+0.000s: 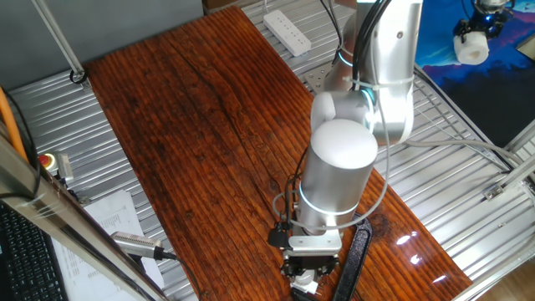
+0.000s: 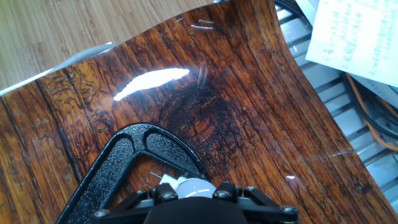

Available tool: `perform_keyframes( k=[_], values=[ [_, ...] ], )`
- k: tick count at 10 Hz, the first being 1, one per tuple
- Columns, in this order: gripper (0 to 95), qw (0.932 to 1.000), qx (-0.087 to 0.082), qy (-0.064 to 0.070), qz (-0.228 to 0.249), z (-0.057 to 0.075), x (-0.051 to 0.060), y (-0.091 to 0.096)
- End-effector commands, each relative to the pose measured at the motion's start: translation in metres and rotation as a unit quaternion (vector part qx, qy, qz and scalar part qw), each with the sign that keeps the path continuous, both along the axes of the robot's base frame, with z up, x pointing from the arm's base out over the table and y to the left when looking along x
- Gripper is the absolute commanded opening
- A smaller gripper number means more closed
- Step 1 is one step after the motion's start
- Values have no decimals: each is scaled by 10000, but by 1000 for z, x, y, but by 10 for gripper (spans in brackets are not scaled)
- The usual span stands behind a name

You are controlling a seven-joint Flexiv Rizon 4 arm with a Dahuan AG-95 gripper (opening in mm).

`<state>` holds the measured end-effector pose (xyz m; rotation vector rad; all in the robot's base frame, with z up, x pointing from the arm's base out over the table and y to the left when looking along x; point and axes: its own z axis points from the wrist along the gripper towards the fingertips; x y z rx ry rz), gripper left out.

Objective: Install the light bulb by rotating it

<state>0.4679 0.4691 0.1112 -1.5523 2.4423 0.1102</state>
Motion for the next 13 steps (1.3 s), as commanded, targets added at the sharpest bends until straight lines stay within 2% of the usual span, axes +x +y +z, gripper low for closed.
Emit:
perform_keyframes(
  k=[1, 7, 11, 13],
  values=[
    [380, 10000, 10, 3, -75, -1, 0, -1],
    [380, 9989, 13, 99, -463, -1, 1, 0],
    [380, 9960, 18, 173, -876, -2, 1, 0],
    [380, 9936, -35, 181, -1111, -4, 1, 0]
  ],
)
